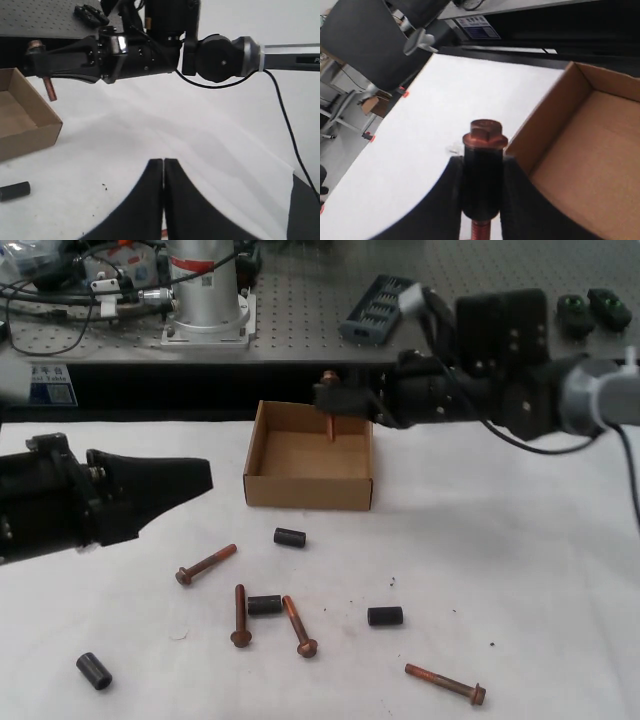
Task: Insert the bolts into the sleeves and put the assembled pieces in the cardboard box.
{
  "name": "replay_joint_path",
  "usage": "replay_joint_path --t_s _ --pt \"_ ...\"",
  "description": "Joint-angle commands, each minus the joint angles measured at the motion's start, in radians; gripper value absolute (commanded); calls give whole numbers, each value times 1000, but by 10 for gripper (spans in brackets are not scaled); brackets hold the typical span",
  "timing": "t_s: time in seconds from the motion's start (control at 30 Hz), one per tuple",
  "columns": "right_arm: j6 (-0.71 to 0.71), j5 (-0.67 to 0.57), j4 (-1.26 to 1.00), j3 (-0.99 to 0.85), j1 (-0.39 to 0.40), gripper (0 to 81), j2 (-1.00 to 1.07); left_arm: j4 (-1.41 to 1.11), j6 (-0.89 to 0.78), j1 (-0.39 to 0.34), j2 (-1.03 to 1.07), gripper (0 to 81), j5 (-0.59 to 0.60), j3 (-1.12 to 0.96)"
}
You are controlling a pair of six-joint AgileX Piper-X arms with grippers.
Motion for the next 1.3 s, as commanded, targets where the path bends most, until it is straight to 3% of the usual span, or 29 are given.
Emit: replay_joint_path --t_s 0.0,0.13,0.37,0.57,0.83,0.93,1.1,1.17,1.27 --pt "-7 24 52 -61 -5 70 18 40 16 -3 -14 6 -75 -4" --pt "-1 84 129 -122 -5 70 58 175 54 -3 -14 6 -181 -4" --pt "71 132 155 -154 6 70 119 267 69 -3 -14 6 -182 -4" --pt "71 141 210 -231 20 69 190 266 60 -3 -14 6 -182 -4" --pt "21 245 365 -307 22 75 205 266 60 -3 -14 6 -182 -4" --pt "14 234 374 -316 22 146 205 266 60 -3 -14 6 -182 -4" --pt "14 233 367 -326 22 411 199 266 60 -3 -14 6 -182 -4" --pt "16 230 367 -326 22 436 187 266 65 -3 -14 6 -182 -4" --pt "18 212 367 -326 17 398 154 264 89 -3 -14 6 -182 -4"
